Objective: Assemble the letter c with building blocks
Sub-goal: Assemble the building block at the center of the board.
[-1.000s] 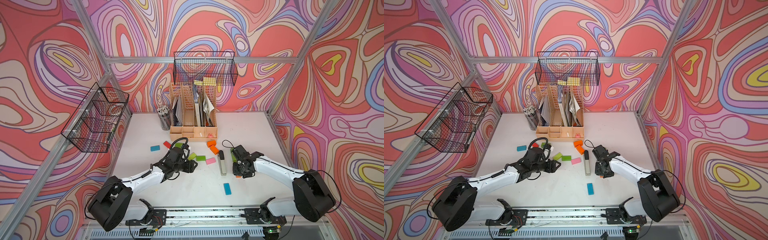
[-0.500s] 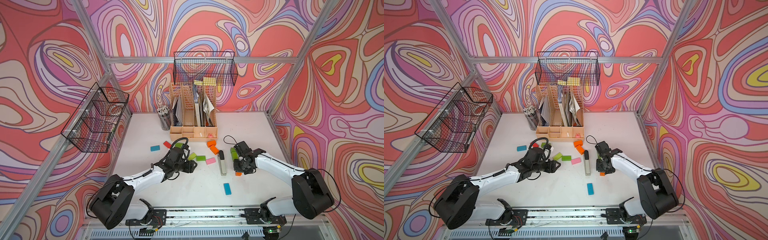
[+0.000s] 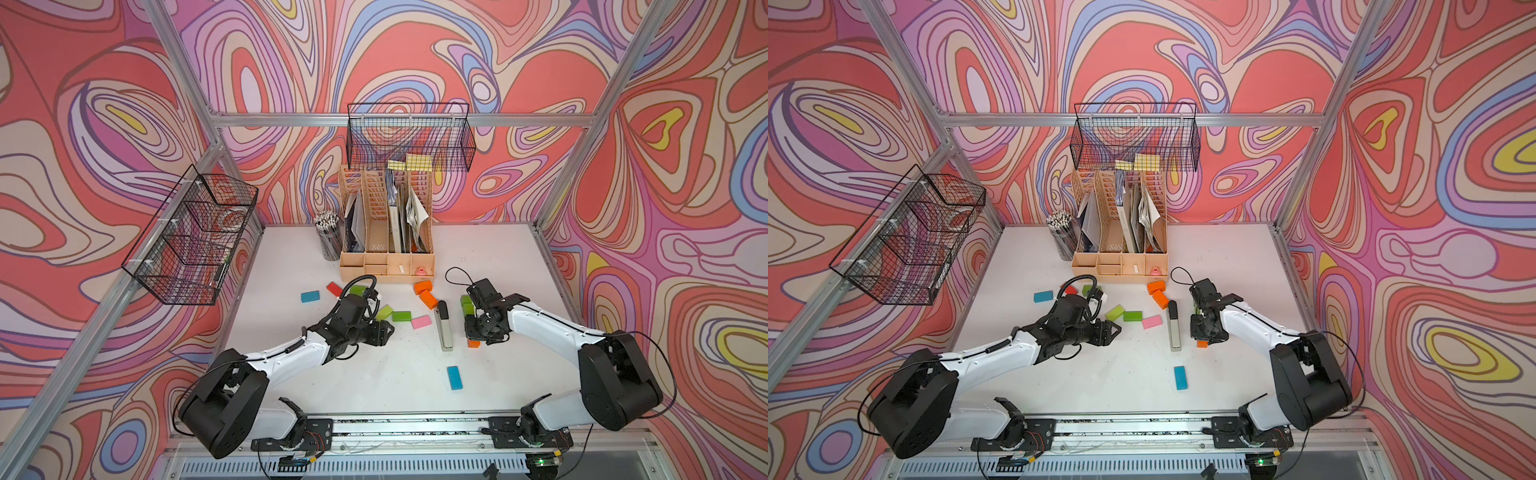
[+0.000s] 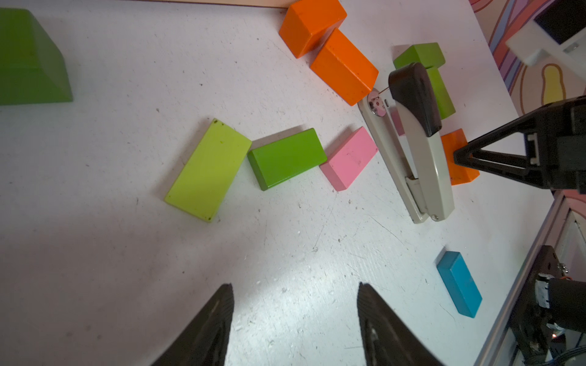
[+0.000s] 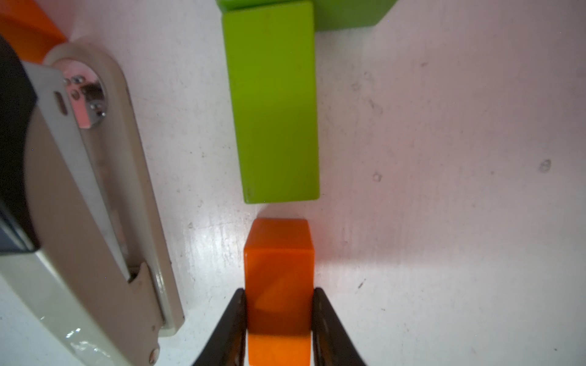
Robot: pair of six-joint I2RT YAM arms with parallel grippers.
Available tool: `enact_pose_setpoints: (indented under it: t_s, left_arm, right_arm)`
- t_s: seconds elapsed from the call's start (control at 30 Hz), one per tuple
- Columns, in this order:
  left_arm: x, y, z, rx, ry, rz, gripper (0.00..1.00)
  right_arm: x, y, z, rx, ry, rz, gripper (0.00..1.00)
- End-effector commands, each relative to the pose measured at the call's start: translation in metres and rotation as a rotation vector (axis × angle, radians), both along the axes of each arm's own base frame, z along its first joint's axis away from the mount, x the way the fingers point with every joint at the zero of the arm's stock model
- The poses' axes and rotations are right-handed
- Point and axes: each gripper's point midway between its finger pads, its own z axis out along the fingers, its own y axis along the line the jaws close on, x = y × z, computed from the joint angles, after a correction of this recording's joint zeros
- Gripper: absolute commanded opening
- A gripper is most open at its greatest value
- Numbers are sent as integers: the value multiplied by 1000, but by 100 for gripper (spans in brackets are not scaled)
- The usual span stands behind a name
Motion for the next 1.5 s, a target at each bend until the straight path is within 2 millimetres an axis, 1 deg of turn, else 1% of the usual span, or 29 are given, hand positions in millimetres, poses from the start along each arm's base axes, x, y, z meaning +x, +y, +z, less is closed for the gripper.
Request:
enact_pose_setpoints:
  t_s: [0.0,0.13,0.2,0.4,0.6,0.77,1.0,1.47]
  left_arm:
    - [4,4,2,13,-17,5,65]
    - [4,4,2,15,-17,6,65]
    - [4,4,2,15,-18,7,65]
    - [4,4,4,13,-20,8,65]
    - [4,5,4,15,-22,11,65]
    - [4,5,3,15,-21,10,65]
    - [4,4,4,12,-20,10,65]
    - [4,4,1,17,-14,7,65]
  right_arm:
    - [-1,-3,-11,-13,30,-1,32]
    - [-1,-5,-8,-25,22,-11,36]
    - [-2,-6,-6,-22,20,-14,41]
    - [-11,-5,-7,-5,35,-20,46]
    - [-15,-12,-6,-34,42,-48,46]
    - [-16,-14,-4,-34,30,-64,45]
    - [-12,-14,-4,-36,19,-61,43]
    - [-3,-9,-3,-26,-7,-31,41]
